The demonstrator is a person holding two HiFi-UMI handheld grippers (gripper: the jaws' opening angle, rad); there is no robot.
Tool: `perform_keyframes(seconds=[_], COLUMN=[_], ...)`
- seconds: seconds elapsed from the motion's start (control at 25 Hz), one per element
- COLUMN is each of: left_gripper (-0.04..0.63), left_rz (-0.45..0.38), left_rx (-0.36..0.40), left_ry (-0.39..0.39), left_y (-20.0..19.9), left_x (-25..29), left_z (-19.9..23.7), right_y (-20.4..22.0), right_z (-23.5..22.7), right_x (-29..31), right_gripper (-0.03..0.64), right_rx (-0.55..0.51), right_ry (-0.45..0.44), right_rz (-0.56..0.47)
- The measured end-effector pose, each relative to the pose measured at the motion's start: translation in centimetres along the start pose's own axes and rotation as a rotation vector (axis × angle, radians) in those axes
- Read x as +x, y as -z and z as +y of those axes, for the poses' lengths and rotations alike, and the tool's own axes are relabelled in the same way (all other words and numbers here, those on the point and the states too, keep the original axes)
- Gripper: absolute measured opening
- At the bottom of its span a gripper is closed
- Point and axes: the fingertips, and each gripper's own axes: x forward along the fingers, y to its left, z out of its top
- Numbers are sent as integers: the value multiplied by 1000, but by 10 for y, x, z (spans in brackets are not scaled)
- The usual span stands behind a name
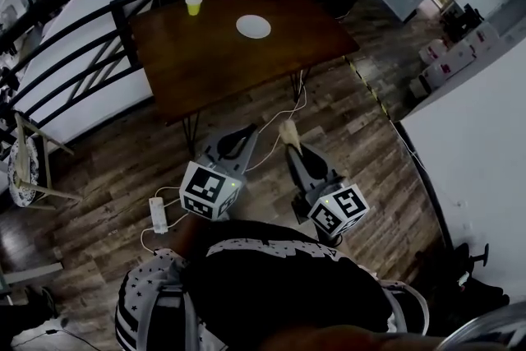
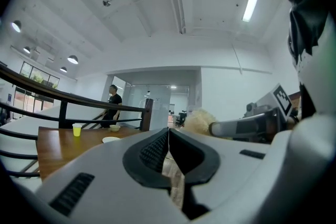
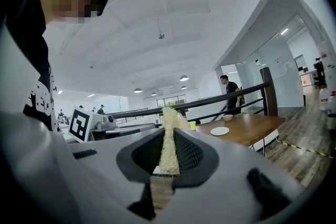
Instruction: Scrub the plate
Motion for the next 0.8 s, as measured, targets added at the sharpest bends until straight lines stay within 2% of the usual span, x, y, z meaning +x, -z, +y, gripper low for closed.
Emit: perform_keyframes(seconds=[0.32,0.56,0.8], left_gripper=[14,14,14], left_rz=[-2,36,34], left_rx=[-36,-21,-5], left_ry=[-5,23,8], left_y=[8,15,9], left_x=[-11,-5,13], left_z=[8,6,5], right_y=[6,12,10], right_z=[9,5,-18], right_x=[7,8,6], right_gripper=[49,49,50], right_rx=[0,34,40], right_ry=[-3,17,18], right_rz=[11,8,10])
